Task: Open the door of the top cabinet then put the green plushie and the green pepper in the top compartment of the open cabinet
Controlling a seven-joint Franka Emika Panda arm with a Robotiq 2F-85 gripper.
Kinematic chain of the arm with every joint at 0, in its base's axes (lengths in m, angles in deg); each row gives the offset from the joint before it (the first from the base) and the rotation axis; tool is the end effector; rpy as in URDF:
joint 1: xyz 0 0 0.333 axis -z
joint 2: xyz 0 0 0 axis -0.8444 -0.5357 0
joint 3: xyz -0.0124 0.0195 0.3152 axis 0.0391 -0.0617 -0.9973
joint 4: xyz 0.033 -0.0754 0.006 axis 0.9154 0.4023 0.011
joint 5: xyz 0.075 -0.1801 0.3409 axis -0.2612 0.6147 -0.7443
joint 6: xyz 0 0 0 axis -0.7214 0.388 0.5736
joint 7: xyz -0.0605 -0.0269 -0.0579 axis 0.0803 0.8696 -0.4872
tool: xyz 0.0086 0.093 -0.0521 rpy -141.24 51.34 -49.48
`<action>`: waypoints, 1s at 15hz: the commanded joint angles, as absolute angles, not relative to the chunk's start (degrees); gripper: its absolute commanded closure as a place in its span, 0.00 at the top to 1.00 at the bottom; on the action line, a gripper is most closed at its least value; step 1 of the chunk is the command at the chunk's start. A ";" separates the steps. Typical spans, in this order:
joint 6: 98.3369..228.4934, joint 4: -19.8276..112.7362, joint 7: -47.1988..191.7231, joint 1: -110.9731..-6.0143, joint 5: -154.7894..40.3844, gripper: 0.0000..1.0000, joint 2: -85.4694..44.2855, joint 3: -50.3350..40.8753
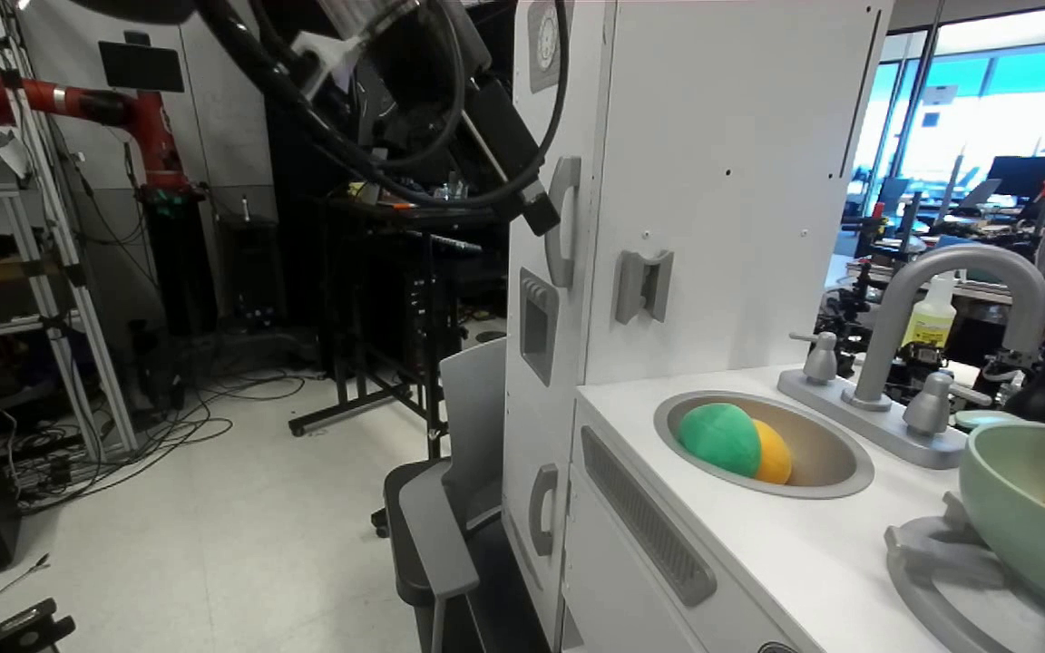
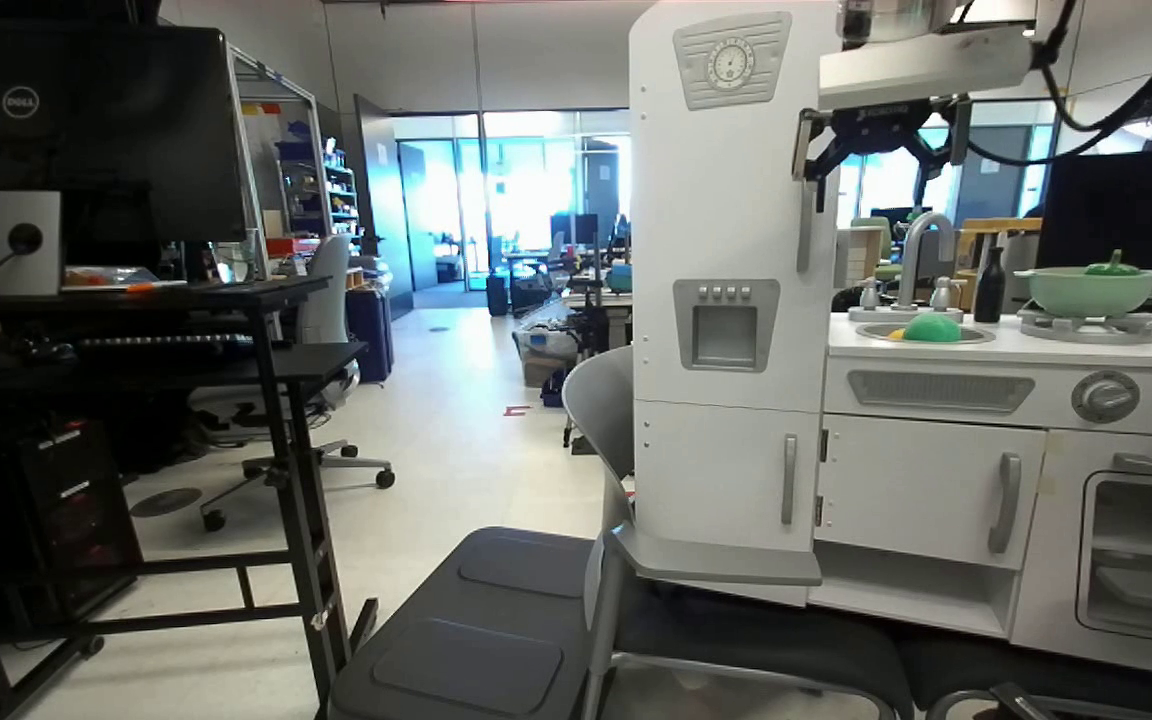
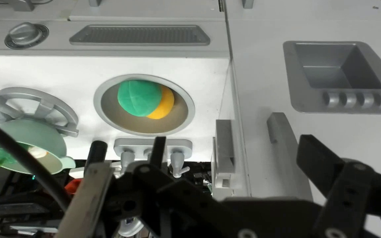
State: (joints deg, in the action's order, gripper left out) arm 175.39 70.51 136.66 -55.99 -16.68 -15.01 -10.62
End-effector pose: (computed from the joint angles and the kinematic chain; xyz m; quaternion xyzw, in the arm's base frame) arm 0.6114 0.0125 0.3854 0.9092 -0.2944 0.2701 0.1169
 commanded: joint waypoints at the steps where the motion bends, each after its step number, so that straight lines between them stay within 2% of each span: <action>1: 173.79 62.72 139.53 -60.38 -13.44 1.00 -21.85 -7.28; 15: 174.91 57.04 139.79 -65.16 -11.82 1.00 -27.16 -2.20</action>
